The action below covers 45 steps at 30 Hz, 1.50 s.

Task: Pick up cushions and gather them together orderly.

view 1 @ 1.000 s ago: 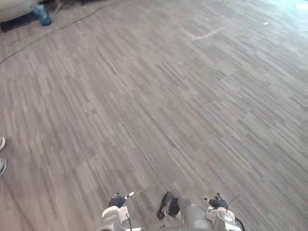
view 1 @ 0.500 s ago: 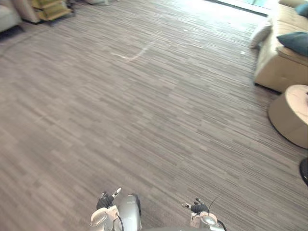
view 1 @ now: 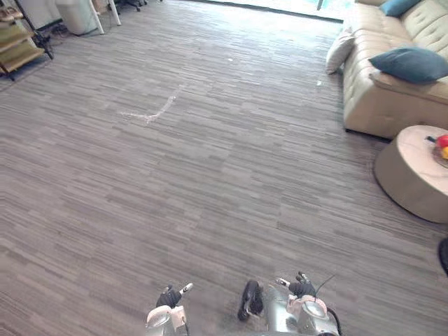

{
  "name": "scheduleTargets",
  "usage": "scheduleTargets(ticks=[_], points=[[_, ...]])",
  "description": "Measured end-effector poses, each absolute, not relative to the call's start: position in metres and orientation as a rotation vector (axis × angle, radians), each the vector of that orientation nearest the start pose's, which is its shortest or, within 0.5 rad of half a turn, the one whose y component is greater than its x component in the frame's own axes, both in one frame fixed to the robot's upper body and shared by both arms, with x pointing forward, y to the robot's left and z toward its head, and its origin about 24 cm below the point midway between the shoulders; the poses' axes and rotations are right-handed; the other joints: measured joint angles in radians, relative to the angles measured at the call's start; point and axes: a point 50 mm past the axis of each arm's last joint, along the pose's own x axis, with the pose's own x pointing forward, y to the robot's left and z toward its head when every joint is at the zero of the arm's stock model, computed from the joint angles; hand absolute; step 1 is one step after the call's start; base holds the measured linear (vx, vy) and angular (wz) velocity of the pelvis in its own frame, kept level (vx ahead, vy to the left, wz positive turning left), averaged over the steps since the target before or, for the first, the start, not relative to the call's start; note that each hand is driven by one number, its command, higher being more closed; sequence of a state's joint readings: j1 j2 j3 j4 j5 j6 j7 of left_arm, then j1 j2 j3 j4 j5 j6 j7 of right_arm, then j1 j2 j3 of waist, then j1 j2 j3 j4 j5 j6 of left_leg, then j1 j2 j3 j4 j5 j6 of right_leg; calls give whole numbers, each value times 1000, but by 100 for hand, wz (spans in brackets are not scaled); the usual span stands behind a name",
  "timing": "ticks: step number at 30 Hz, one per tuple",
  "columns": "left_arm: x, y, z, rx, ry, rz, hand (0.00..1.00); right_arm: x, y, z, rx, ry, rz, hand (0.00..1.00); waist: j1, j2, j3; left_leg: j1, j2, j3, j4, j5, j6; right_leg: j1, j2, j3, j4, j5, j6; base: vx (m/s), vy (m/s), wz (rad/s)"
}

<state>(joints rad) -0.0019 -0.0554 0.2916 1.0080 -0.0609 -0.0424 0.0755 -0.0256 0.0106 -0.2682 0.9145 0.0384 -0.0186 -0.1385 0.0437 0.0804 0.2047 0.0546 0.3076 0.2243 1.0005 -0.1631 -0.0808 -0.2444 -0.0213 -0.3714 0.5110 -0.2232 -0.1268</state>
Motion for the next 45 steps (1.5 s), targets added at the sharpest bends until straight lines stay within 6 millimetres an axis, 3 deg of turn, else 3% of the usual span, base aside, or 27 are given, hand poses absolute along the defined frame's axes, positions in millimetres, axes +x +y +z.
scheduleTargets(ticks=[2,3,5,7,10,11,12,15,16,18,20,24,27,28,29,30,31,32,33,34,35,37,38,40,42,43,45], points=[[134,174,-150,-206,956,351,0,158,-187,-138,106,898,-371,0,3,2,16,-113,22,-13,139,-62,-10,113,33,26,-50,-35,-9,623,-46,-53],[137,179,-148,-197,932,360,0,154,-182,-140,110,917,-361,0,8,-23,23,-185,8,-1,111,-97,6,209,36,42,-109,-52,-4,561,-64,-18],[140,187,-143,-184,892,376,0,147,-174,-145,109,952,-346,0,21,-56,12,-305,-23,45,-81,-131,41,315,34,67,-199,-60,28,595,-61,-26],[136,191,-143,-200,888,410,0,147,-170,-145,116,956,-345,0,30,-58,18,-385,-74,38,-287,-126,39,391,33,102,-252,-78,46,618,56,-49],[132,193,-144,-267,876,473,0,142,-164,-149,125,984,-344,0,65,-65,18,-437,-152,13,-608,-10,8,476,13,171,-313,-129,96,675,207,-75],[133,197,-143,-271,860,481,0,136,-158,-152,134,1018,-338,0,87,-92,-2,-435,-170,15,-585,87,39,502,-15,225,-314,-162,103,640,255,-89],[133,199,-142,-264,859,483,0,135,-155,-153,127,1025,-320,0,88,-103,-12,-438,-181,16,-570,94,46,505,-25,241,-314,-164,98,870,342,-91],[132,210,-141,-228,859,494,0,130,-154,-154,114,1034,-311,0,90,-166,-22,-380,-216,57,-488,8,113,397,-102,336,21,-100,182,718,315,-52],[131,216,-142,-202,877,494,0,126,-156,-156,109,1044,-319,0,73,-187,-11,-304,-243,70,-491,-41,119,294,-134,375,308,33,230,380,183,3],[128,217,-145,-174,920,485,0,127,-163,-154,97,1019,-333,0,54,-187,-4,-183,-271,65,-506,-104,131,173,-152,379,604,72,245,708,202,18],[126,214,-147,-160,941,470,0,130,-167,-151,94,989,-345,0,45,-169,-4,-50,-272,56,-571,-141,130,79,-150,323,657,48,226,686,124,20],[126,206,-150,-151,963,434,0,141,-179,-143,98,916,-386,0,4,-150,-3,162,-268,5,-736,-181,114,-142,-150,149,308,19,187,617,7,38],[126,193,-152,-147,975,383,0,132,-193,-145,79,941,-418,0,-6,-121,-3,306,-266,-36,-823,-233,100,-154,-109,114,-75,107,159,750,-111,64],[123,190,-154,-149,987,376,0,133,-195,-144,74,934,-420,0,-20,-115,-5,358,-264,-85,-806,-250,98,-158,-89,165,-30,181,96,782,-157,64],[123,188,-154,-153,989,370,0,134,-196,-144,69,932,-418,0,-24,-109,-11,363,-259,-100,-787,-249,97,-157,-88,170,-2,192,82,948,-231,65],[118,177,-157,-153,1016,338,0,135,-203,-142,52,926,-423,0,-35,-61,-37,321,-217,-137,-656,-240,85,-152,-79,141,73,127,75,762,-216,41],[122,167,-157,-164,1012,311,0,136,-211,-141,33,922,-425,0,-34,-15,-47,209,-176,-165,-399,-166,26,-128,-62,117,105,51,70,914,-254,33],[123,166,-157,-169,1010,312,0,137,-213,-140,25,919,-424,0,-34,-1,-45,167,-165,-178,-308,-114,13,-113,-56,112,104,34,66,607,-158,0],[123,164,-157,-184,1012,319,0,137,-218,-139,15,921,-430,0,-31,20,-36,77,-138,-195,-122,49,-14,-70,-31,113,85,5,56,598,-93,-21],[120,165,-158,-185,1023,324,0,138,-220,-139,11,923,-437,0,-29,42,-28,3,-96,-184,36,63,-31,-10,1,116,50,-14,47,868,-93,-38],[123,171,-156,-175,1009,333,0,133,-216,-142,23,953,-442,0,-26,31,-12,-101,-52,-146,182,-5,-4,131,34,130,-36,-35,35,714,-63,-30],[127,178,-152,-159,980,343,0,130,-209,-145,35,975,-431,0,-16,-6,-4,-178,-53,-113,171,-59,15,242,31,143,-121,-41,38,610,-67,-19],[133,186,-148,-140,947,353,0,126,-201,-149,40,998,-409,0,2,-41,-8,-263,-55,-71,90,-99,31,318,22,162,-194,-46,47,748,-75,-27],[137,189,-145,-137,919,357,0,126,-196,-150,64,1001,-408,0,19,-54,-8,-380,-72,-39,-135,-119,47,410,15,193,-265,-68,74,755,42,-47],[133,193,-146,-160,913,393,0,127,-190,-150,79,1004,-402,0,30,-64,-2,-422,-121,-52,-398,-81,38,470,-13,229,-273,-115,107,688,188,-58],[132,194,-145,-178,905,413,0,126,-188,-151,79,1011,-398,0,39,-65,-3,-430,-146,-55,-545,-2,15,497,-27,260,-277,-156,126,502,223,-64],[131,201,-144,-178,887,432,0,121,-175,-155,89,1046,-369,0,62,-102,-30,-422,-177,-42,-496,72,42,526,-65,347,-269,-179,122,672,323,-82]])
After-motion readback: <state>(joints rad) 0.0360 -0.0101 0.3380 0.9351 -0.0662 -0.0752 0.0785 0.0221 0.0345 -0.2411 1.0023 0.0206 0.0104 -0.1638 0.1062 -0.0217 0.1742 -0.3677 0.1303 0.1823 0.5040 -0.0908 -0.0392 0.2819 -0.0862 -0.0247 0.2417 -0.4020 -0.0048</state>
